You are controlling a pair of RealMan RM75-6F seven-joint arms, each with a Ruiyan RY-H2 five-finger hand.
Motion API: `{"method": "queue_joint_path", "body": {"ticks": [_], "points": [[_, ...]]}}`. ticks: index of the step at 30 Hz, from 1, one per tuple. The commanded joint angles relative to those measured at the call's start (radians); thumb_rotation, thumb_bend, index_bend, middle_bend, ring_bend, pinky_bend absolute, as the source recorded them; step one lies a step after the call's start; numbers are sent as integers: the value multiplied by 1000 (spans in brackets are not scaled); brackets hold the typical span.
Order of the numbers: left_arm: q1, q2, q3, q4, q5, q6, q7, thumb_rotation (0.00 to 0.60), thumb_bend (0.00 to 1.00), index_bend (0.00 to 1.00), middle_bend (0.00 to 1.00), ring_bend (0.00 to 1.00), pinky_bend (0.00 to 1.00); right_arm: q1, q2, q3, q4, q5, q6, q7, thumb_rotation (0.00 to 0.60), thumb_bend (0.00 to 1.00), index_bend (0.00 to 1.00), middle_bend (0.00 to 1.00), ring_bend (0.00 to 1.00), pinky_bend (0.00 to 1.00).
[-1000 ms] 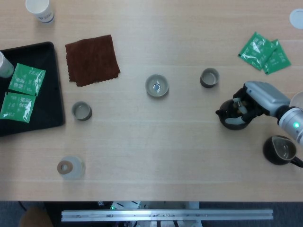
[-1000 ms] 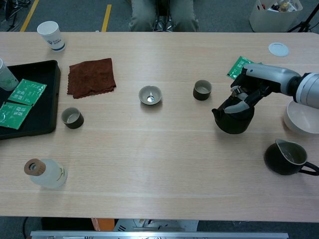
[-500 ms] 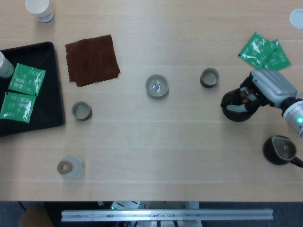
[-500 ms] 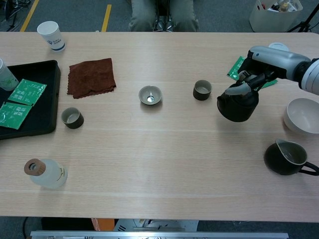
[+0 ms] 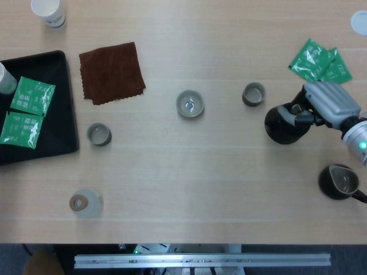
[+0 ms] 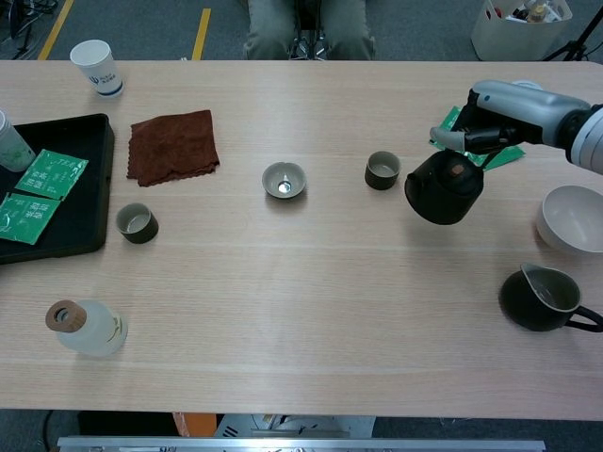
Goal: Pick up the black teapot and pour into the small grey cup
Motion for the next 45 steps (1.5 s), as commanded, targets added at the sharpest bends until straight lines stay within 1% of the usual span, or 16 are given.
{"method": "queue_joint_path", "body": {"ticks": [1,5,9,13,19,25,38,45], "points": [[0,1,1,1,1,0,-2,600,294,219,232,165,82,1,1,0,-3,1,10,-15,202,515,974,1000,1000,286],[0,2,2,2,4,0,-6,600,294,218,232,166,82,4,4,5,-6,6,15,-24,198,521,974,1000,1000,287],[0,2,3,3,10,2,-10,600,294,219,232,166,82,12,11,9,-3,10,25,-52,245,633,974,1000,1000,287],[0,3,4,3,16,5,-15,600,294,219,232,166,82,26,21,16,-3,21,32,-84,289,676,974,1000,1000,287],[2,2,5,5,20,10,-18,600,294,219,233,166,82,52,29,19,4,34,39,-147,292,676,974,1000,1000,287],[2,2,6,5,25,14,-21,600,294,218,234,166,82,82,11,15,34,60,51,-227,295,676,974,1000,1000,287],[11,0,7,9,30,29,-27,600,294,219,236,166,82,117,-58,25,133,115,61,-275,294,667,974,1000,998,287],[14,-4,7,15,27,31,-28,600,293,219,238,166,82,144,-100,26,197,155,44,-308,295,648,974,1000,998,287]]}}
